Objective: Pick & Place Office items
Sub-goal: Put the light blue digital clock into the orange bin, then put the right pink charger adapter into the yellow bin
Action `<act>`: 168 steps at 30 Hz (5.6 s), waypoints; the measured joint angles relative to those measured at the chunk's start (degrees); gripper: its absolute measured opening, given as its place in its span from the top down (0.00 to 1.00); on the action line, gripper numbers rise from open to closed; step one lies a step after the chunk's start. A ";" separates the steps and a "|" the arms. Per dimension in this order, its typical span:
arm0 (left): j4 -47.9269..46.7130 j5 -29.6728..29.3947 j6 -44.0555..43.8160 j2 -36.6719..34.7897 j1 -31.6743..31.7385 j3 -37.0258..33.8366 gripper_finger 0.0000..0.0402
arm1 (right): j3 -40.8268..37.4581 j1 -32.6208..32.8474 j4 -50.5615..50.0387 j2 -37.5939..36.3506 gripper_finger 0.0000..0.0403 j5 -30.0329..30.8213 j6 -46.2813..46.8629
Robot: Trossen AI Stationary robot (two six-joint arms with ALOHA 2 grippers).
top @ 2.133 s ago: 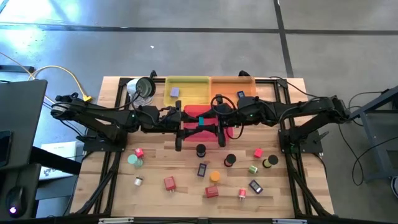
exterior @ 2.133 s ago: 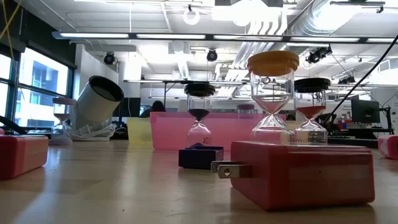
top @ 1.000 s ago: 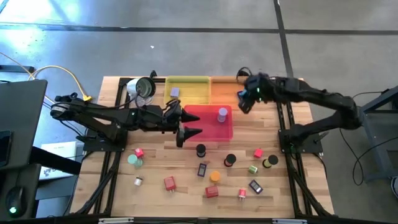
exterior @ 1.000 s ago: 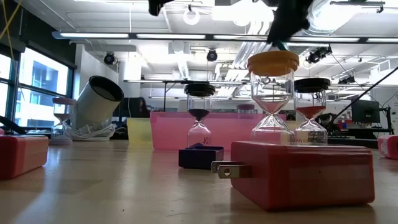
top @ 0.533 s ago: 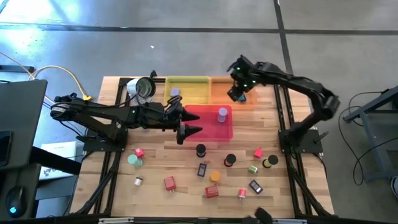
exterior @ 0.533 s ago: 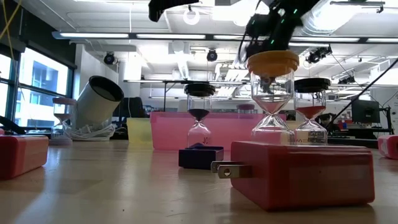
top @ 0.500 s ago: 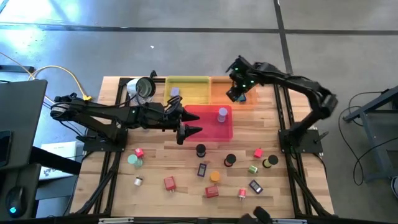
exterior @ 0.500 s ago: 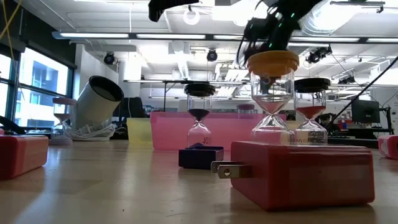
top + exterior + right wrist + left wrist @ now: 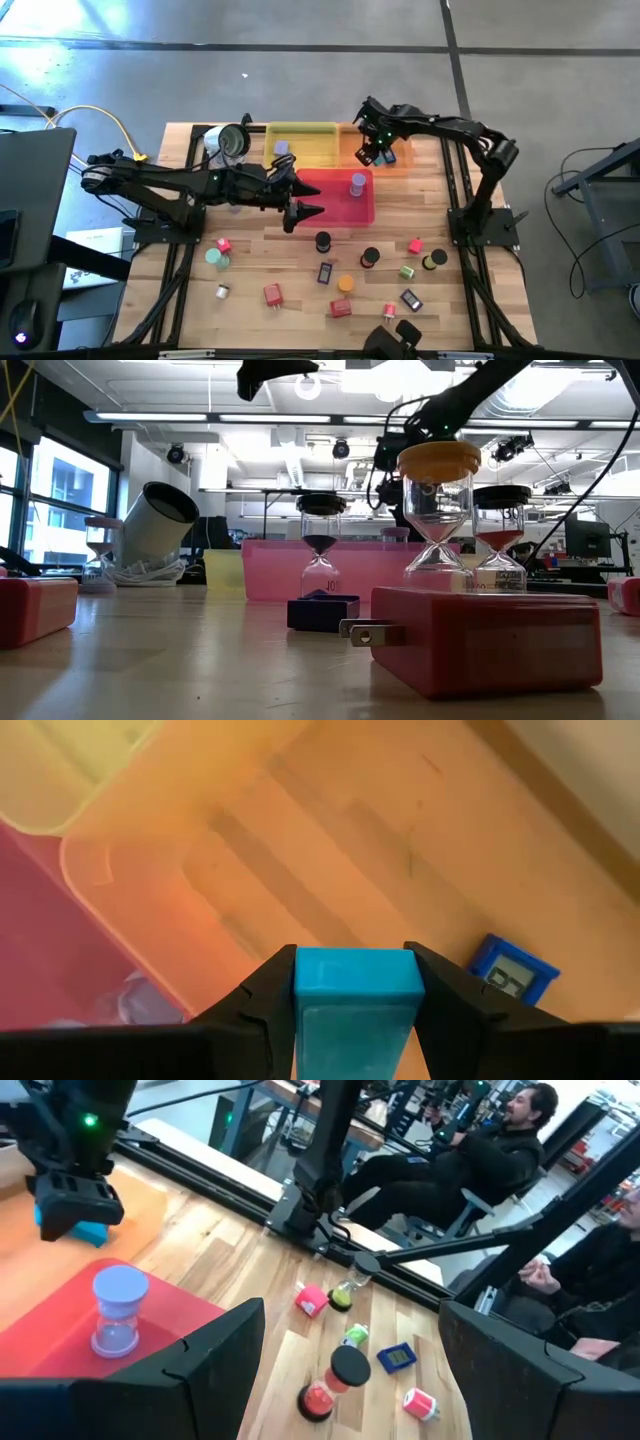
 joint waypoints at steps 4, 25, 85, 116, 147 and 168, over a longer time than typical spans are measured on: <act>-0.12 3.13 -0.11 0.00 1.37 0.02 0.27 | 0.00 -0.66 -0.03 0.00 0.64 -0.72 0.02; -0.81 10.60 -0.75 0.02 4.13 0.00 0.27 | 0.00 -0.61 -1.11 5.07 0.48 -2.58 0.91; 6.67 3.85 -7.04 0.35 -11.76 -0.02 0.27 | -0.35 32.53 -34.09 -56.54 0.27 3.39 34.33; 4.82 -1.24 -7.19 0.35 -14.15 -0.02 0.27 | -32.33 43.59 -19.02 -50.98 0.27 -2.32 39.62; 5.60 11.03 -12.36 0.33 -9.16 -0.02 0.27 | -32.30 55.43 -9.16 -22.90 0.27 0.93 39.69; 5.60 11.11 -12.33 0.31 -9.08 -0.02 0.27 | -32.30 55.39 -9.20 -21.09 0.32 -0.80 39.47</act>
